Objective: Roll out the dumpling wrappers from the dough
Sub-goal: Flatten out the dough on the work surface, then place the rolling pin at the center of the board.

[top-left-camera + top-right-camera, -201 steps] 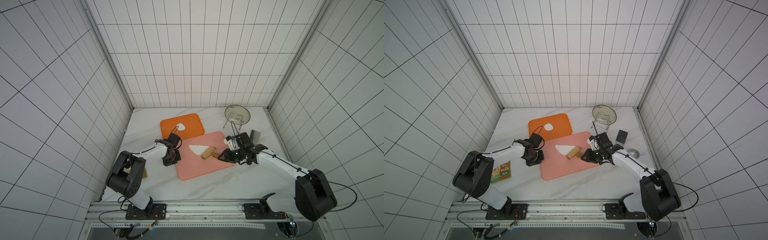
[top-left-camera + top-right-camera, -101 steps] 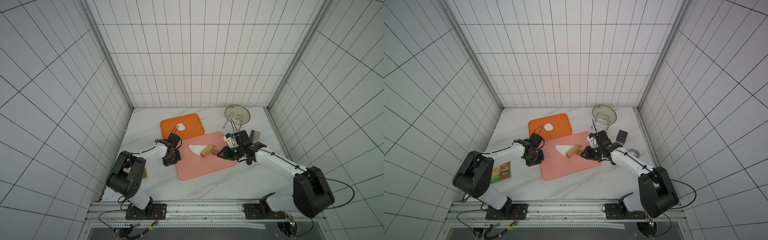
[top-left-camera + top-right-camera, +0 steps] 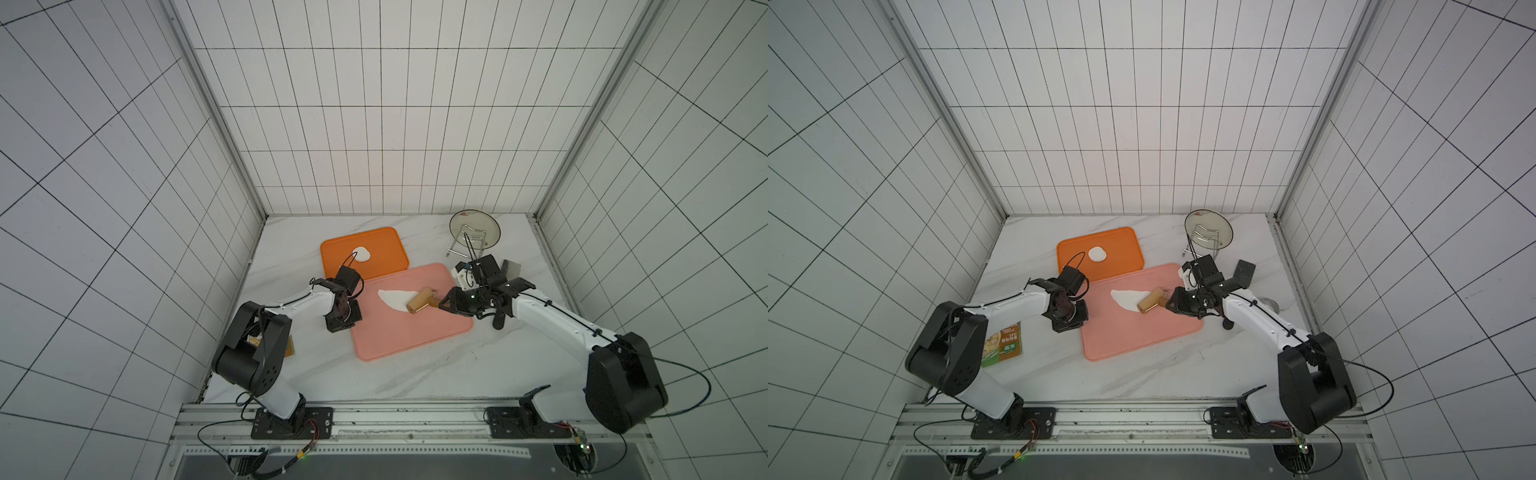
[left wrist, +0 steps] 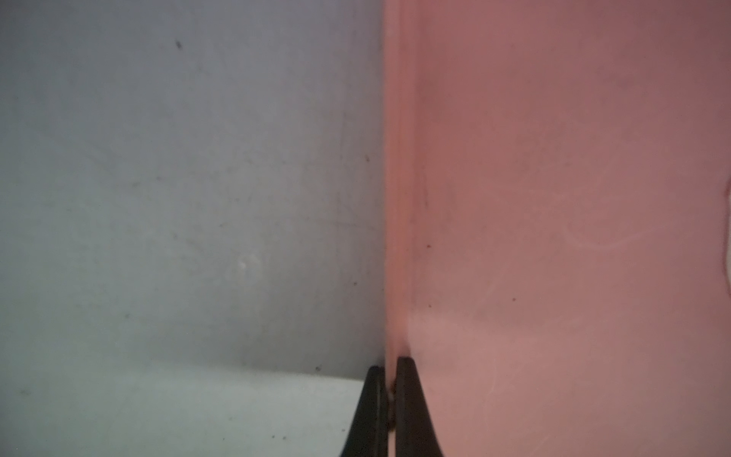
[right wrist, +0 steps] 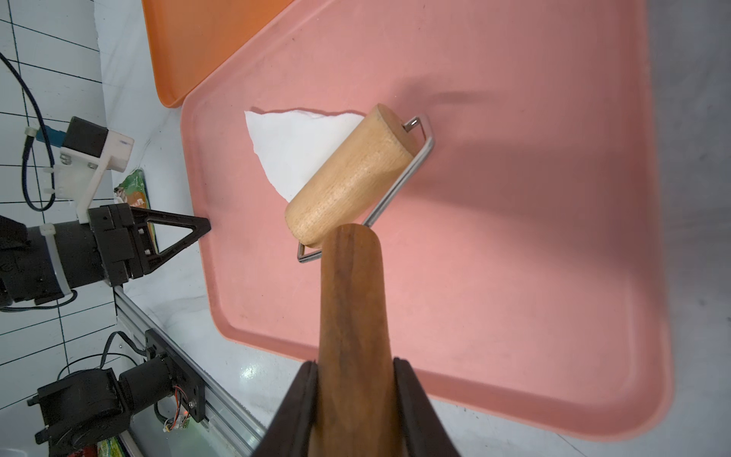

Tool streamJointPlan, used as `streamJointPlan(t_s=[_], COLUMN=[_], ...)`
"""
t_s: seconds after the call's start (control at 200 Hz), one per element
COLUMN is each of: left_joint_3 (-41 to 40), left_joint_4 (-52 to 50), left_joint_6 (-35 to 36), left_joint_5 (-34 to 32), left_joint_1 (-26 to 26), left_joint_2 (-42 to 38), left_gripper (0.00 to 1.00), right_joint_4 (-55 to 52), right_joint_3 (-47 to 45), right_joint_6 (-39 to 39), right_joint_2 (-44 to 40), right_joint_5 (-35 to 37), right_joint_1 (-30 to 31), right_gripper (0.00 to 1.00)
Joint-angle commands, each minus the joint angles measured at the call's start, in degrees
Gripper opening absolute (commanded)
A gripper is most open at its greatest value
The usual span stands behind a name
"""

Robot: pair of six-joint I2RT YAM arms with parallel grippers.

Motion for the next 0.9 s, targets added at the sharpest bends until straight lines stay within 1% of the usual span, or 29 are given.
streamJointPlan(t_s=[0.0, 0.24, 0.38, 0.425, 0.505, 0.56, 0.675, 0.895], left_joint_3=[-0.4, 1.1, 2.2, 2.5, 2.7, 2.8, 2.9, 1.5], left_joint_4=[0.6, -1.1, -2.0, -2.2, -2.5, -2.6, -2.9, -2.4], left_joint_6=[-0.4, -0.3, 0.0, 0.1, 0.2, 0.3, 0.4, 0.1], left_joint_5=[-5.2, -5.8, -6.0, -6.1, -6.2, -6.3, -6.6, -6.7], left_joint_1=[0.6, 0.6, 0.6, 0.6, 0.6, 0.6, 0.6, 0.6], left_joint_2=[1.4, -0.7, -1.1, -1.4, -1.8, -1.7, -1.6, -1.6], left_gripper=[0.0, 0.0, 0.0, 0.0, 0.0, 0.0, 0.0, 0.0], right_joint_4=[-6.3, -12.2, -13.2, -12.9, -10.6, -7.8, -2.6, 5.1], right_joint_3=[3.3, 8.7, 8.9, 8.8, 7.7, 6.5, 4.2, -1.7], right_joint_6=[0.3, -1.7, -3.1, -3.5, -3.9, -3.1, -0.9, 1.9], right_joint_2=[-3.1, -11.6, -13.2, -13.0, -12.1, -11.1, -9.1, -8.3], right_joint_5=[7.5, 8.0, 8.8, 10.3, 12.9, 13.1, 16.0, 17.5], right_joint_1=[-2.7, -10.0, -15.7, -16.9, -18.1, -18.9, -19.1, -19.0], right_gripper=[0.0, 0.0, 0.0, 0.0, 0.0, 0.0, 0.0, 0.0])
